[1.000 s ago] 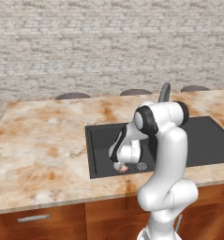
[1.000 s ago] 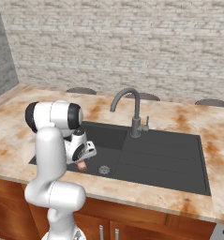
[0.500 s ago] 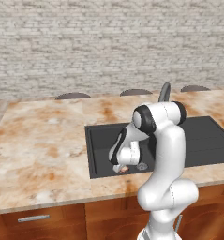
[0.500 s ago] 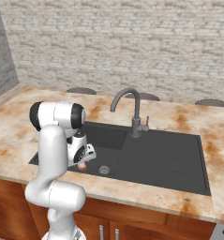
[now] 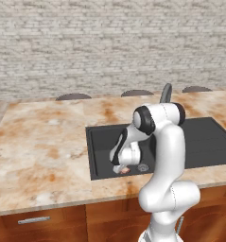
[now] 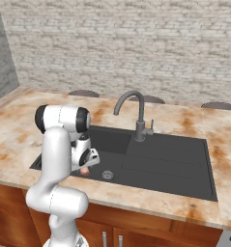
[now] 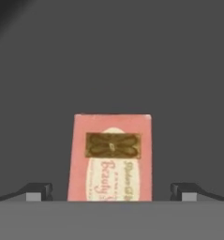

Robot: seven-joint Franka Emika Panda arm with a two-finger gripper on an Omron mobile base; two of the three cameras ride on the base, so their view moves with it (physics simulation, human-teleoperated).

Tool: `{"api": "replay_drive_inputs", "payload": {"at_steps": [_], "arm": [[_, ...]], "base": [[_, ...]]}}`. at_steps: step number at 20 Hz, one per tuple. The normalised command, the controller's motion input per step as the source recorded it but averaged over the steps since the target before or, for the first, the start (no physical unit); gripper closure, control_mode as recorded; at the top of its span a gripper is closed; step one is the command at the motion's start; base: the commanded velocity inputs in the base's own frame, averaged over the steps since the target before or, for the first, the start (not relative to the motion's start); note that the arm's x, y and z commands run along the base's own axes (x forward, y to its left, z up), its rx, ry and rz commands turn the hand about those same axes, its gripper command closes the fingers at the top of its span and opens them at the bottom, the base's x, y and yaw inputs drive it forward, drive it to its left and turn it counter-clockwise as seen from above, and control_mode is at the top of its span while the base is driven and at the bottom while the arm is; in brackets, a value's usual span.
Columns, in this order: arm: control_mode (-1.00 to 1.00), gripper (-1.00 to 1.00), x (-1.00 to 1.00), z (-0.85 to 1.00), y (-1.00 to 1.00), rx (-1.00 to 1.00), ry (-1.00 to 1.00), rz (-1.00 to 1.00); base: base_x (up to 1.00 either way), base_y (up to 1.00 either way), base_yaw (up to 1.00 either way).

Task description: Pick up the dish brush and bar soap from the sink, and place them back in the cabinet, and close the cabinet doors.

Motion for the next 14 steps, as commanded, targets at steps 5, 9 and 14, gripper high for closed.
{"api": "replay_drive_inputs", "payload": {"at_steps": [5,9,14], "arm": [[-1.00,-1.00,0.20,-0.08,0.05,0.00,0.07,0.00],[-1.00,-1.00,0.13,-0.15,0.08,0.00,0.07,0.00],[-1.00,-1.00,0.08,-0.18,0.08,0.00,0.06,0.00]], "base": [[0.00,0.00,0.00],[0.00,0.00,0.00],[0.00,0.00,0.00]]}}
